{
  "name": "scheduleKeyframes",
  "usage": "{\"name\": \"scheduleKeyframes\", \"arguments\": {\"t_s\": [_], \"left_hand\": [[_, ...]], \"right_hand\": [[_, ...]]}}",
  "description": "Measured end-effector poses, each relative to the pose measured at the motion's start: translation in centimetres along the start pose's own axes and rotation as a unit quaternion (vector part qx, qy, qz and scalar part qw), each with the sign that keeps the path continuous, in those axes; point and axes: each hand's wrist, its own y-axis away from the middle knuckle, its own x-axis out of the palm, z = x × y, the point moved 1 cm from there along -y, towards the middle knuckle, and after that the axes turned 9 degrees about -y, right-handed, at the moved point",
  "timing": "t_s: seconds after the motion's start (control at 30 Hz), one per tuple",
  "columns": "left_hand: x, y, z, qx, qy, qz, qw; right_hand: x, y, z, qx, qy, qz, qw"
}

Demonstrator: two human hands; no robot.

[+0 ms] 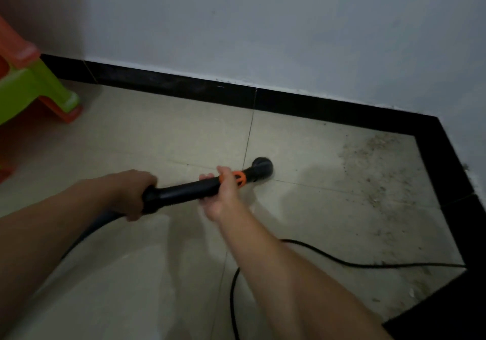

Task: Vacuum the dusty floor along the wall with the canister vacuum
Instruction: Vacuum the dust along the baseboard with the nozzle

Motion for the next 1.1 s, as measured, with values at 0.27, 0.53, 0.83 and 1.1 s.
{"name": "scheduleKeyframes", "arguments": {"t_s": [0.27,0.53,0.83,1.1], "left_hand": [[0.7,0.1,-0.3,0.02,-0.008,0.022,1.0],[-4.8,-3.0,-9.5,0.122,0.048,-0.039,0.991],[-0.9,-4.5,-2.5,0.071,-0.146,-0.038,0.986],[-1.6,-5.1,-7.2,0.137,-0.142,-0.008,0.98]], "right_hand": [[-3.3,2.4,-1.7,-0.003,-0.067,-0.035,0.997],[-2.4,1.1,11.4,-0.102,-0.042,-0.06,0.992],[-4.1,2.5,0.5,-0.002,-0.103,-0.054,0.993],[-8.3,4.9,2.1,-0.039,-0.142,-0.099,0.984]]}}
